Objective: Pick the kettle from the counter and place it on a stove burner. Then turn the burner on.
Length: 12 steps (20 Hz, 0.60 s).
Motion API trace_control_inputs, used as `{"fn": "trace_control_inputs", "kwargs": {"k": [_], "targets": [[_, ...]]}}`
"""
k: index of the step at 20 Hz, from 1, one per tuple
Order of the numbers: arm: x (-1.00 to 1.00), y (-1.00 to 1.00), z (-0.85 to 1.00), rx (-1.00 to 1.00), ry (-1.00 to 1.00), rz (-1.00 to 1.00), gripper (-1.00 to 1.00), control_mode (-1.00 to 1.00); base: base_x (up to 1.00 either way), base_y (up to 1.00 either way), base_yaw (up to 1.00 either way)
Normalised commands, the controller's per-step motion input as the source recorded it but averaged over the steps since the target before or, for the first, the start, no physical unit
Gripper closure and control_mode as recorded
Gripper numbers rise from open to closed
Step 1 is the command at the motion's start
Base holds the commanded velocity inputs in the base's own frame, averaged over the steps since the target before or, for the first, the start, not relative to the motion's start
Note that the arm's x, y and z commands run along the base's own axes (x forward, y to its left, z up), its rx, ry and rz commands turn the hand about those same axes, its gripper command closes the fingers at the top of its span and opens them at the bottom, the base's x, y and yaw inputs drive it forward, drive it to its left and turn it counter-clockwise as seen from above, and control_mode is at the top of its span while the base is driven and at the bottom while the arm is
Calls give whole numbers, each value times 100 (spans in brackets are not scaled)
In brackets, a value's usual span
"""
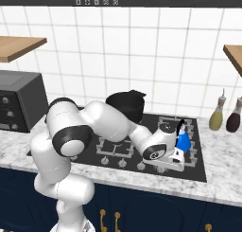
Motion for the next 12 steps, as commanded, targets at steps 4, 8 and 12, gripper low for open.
{"fn": "trace_control_inputs", "kwargs": {"k": [4,8,12], "targets": [[0,0,0,-7,0,20,100,-100,0,0,0],[-4,0,0,-12,-4,37,100,-100,0,0,0],[-7,0,0,-13,-6,42,100,-100,0,0,0]]}}
